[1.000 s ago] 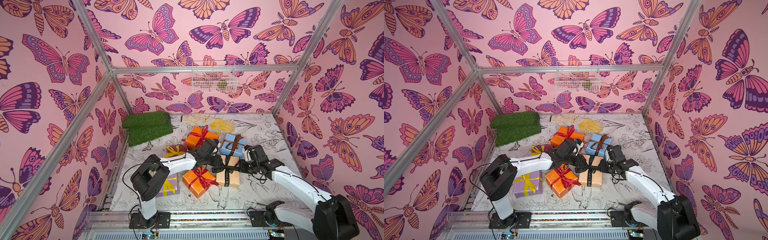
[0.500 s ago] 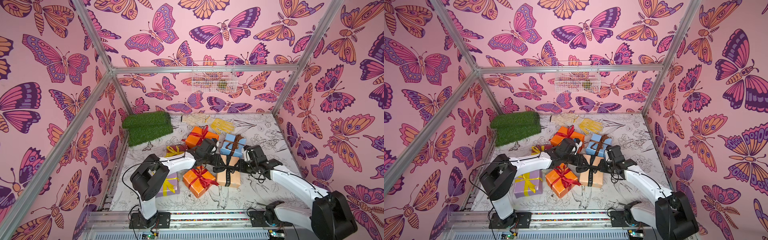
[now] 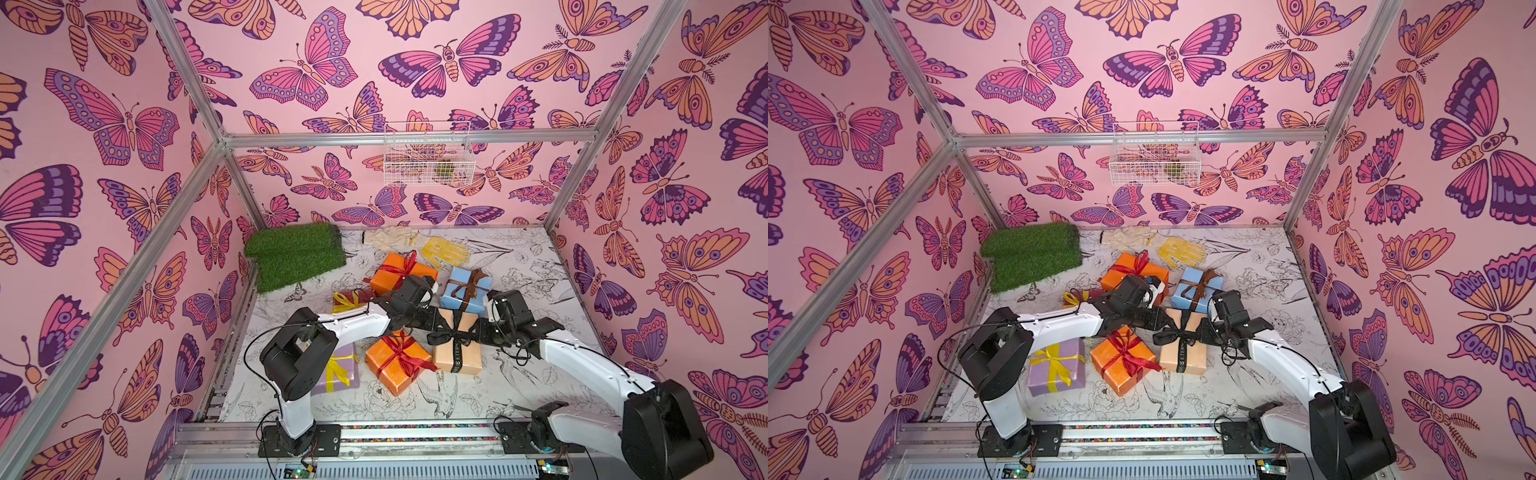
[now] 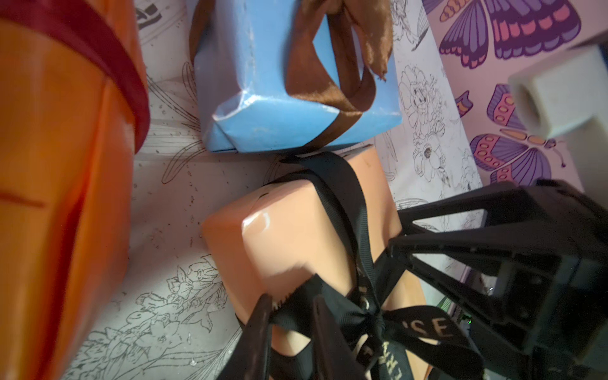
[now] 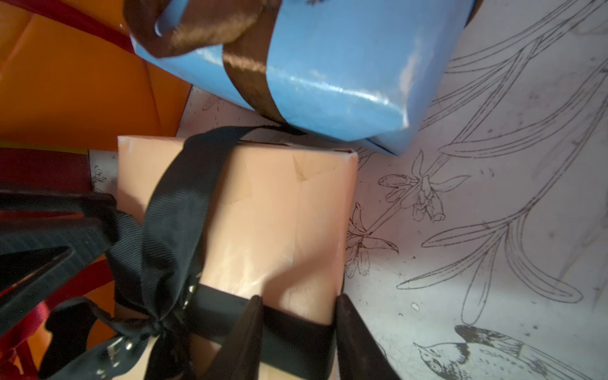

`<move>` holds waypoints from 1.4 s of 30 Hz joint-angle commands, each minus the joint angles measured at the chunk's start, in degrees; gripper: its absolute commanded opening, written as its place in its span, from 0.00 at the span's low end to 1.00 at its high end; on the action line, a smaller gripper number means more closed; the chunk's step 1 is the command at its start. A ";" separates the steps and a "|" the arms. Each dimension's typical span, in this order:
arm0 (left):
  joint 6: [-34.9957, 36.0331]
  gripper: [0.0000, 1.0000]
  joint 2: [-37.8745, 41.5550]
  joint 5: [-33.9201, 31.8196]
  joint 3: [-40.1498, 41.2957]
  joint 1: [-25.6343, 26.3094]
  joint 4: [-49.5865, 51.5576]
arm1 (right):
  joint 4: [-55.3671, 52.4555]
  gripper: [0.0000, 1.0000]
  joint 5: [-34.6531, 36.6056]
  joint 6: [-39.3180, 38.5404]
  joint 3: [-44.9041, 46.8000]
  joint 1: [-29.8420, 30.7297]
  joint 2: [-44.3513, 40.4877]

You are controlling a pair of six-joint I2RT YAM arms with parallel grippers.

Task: Untie the ribbon bows on the gift boxes
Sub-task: Untie the ribbon from the gift box.

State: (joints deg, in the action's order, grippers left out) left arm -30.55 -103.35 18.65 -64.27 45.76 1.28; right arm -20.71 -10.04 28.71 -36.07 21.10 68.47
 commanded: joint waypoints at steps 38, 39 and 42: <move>7.20 0.00 18.06 -1.43 -4.90 -4.04 6.72 | 1.33 0.37 -0.20 0.81 0.99 0.43 1.79; 7.53 0.00 18.47 -1.36 -5.20 -4.09 7.10 | 1.37 0.37 -0.24 0.77 1.09 0.41 1.72; 8.26 0.00 19.20 -1.12 -6.07 -4.09 8.20 | 1.46 0.37 -0.33 0.87 0.93 0.43 1.51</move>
State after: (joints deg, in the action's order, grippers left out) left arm -24.45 -84.93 17.98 -69.32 42.00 6.31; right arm -18.59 -10.37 28.73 -35.83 21.10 69.49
